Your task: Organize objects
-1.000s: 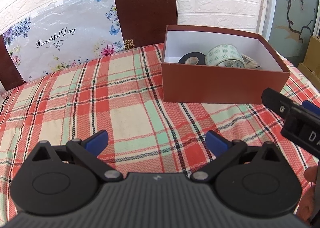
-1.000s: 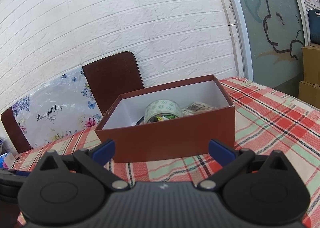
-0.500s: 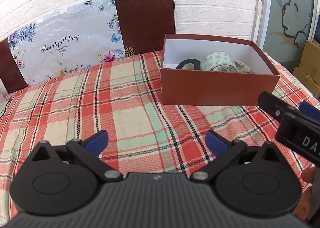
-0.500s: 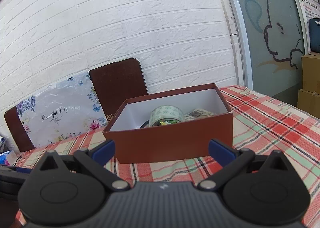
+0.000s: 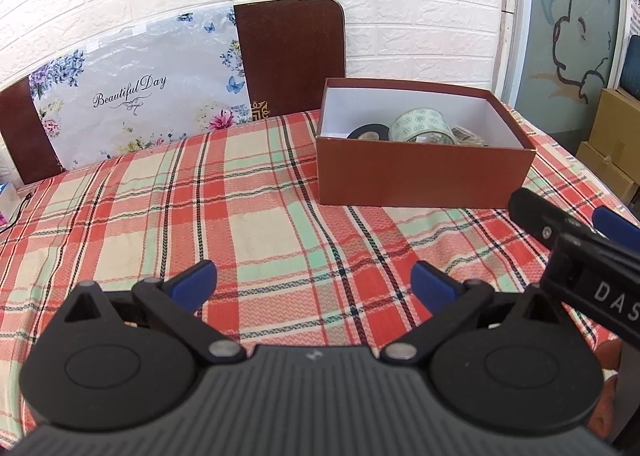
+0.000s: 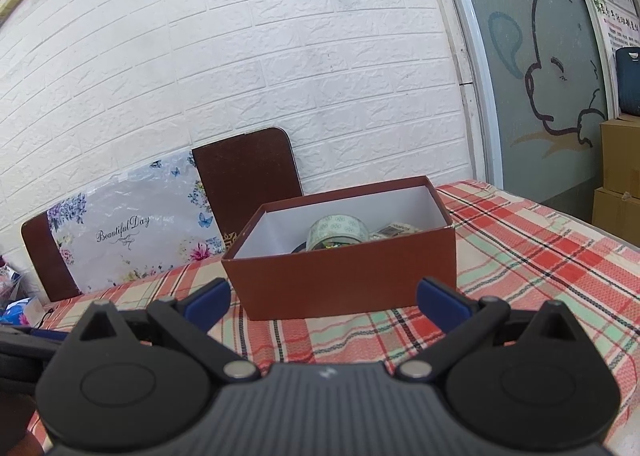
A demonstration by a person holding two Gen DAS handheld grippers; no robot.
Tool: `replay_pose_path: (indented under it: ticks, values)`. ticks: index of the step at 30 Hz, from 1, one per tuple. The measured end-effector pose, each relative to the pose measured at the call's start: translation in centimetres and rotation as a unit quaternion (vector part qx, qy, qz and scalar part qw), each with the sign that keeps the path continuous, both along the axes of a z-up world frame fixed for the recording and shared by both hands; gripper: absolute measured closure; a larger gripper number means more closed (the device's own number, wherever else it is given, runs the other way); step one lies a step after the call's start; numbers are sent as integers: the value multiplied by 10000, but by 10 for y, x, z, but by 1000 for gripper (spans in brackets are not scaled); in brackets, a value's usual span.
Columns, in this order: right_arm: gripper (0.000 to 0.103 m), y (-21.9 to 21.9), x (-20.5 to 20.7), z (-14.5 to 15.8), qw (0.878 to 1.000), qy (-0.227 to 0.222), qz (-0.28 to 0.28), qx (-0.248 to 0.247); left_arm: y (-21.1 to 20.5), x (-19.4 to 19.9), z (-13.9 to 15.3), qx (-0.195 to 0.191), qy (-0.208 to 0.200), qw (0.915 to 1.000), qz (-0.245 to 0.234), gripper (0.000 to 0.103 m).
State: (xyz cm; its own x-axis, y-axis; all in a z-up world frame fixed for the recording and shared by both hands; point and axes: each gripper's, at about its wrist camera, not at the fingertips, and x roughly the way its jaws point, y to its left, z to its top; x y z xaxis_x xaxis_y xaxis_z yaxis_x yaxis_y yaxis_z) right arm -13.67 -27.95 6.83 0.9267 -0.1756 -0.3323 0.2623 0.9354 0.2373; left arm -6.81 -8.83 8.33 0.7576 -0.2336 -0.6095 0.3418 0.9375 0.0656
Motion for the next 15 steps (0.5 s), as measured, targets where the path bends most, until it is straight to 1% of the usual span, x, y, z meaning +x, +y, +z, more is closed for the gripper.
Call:
replay_pose_path:
  ticks: [9,15]
  values:
    - [0,1,-20,6,9999,-148,-49,-38,1,-15,2,-19,-69,10000,-45,0]
    - [0,-1,-33,7,9997,-222,-79,-65,1,-32,9,-42,-408,9991,-113,0]
